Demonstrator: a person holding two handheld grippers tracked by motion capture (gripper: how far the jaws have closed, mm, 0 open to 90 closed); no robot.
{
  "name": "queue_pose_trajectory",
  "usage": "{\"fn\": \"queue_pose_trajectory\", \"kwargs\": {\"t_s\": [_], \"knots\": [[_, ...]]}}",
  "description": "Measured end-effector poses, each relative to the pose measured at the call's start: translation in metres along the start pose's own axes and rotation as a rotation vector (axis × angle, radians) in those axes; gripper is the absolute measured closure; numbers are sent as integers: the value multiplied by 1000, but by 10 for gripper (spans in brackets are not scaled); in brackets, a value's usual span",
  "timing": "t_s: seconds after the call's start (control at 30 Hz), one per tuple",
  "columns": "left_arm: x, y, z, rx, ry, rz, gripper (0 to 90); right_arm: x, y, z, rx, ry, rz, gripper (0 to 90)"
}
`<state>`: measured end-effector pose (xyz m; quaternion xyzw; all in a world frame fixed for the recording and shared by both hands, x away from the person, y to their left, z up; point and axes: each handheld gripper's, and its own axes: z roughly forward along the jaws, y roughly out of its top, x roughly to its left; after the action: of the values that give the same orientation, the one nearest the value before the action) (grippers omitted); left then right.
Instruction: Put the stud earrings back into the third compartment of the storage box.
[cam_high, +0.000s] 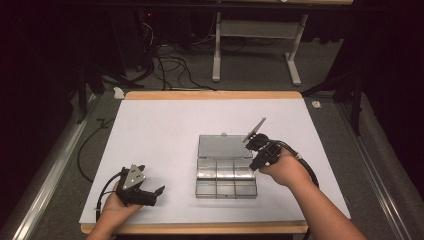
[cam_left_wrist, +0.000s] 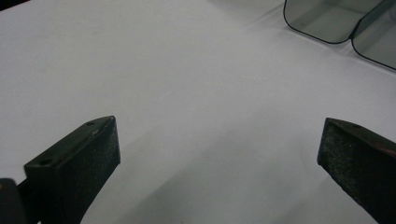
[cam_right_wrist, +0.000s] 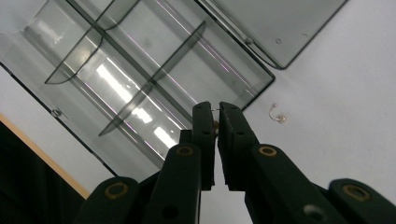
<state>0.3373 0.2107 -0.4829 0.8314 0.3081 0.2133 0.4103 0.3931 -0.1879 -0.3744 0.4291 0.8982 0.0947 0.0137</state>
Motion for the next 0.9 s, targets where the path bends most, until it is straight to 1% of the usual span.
{"fn": "queue_pose_trajectory", "kwargs": {"t_s": [0.03,0.07,0.1,0.13,0.17,0.23,0.3,0.43,0.47,0.5,0.57,0.6,0.63,0.67,0.7,0.77,0.8,0.9], "knots": [[0,0,0,-1,-1,2,0,1,2,1,8,0,-1,862],[0,0,0,-1,-2,3,0,3,4,3,13,2,10,863],[0,0,0,-1,-3,4,0,3,6,5,12,6,-8,862],[0,0,0,0,-4,3,0,5,8,8,12,9,-5,862],[0,0,0,0,-3,3,0,7,10,10,28,6,1,862],[0,0,0,-2,-2,3,0,8,14,15,32,-2,-22,862],[0,0,-1,-3,-4,5,0,10,19,22,48,-1,-26,863],[0,0,-1,-6,-5,2,0,9,23,29,68,-4,-38,863],[0,0,-1,-6,-5,3,0,9,24,31,75,-12,-36,863],[0,0,-1,-5,-5,5,0,7,25,33,77,-10,-53,863],[0,0,-1,-7,-5,7,0,7,26,37,91,1,-25,863],[0,0,-1,-8,-6,7,0,5,27,40,88,7,-42,863],[0,-1,-1,-10,-5,8,0,6,27,47,115,3,-21,863],[0,-1,-1,-10,-7,8,0,4,28,51,114,4,-53,863],[0,-1,-1,-10,-7,8,0,4,28,53,116,6,-47,862],[0,-1,-1,-10,-8,9,0,6,30,55,125,0,-43,862],[0,-1,-1,-9,-9,9,0,6,30,56,120,4,-41,862],[0,-1,-1,-10,-8,9,0,6,31,57,131,1,-50,862]]}}
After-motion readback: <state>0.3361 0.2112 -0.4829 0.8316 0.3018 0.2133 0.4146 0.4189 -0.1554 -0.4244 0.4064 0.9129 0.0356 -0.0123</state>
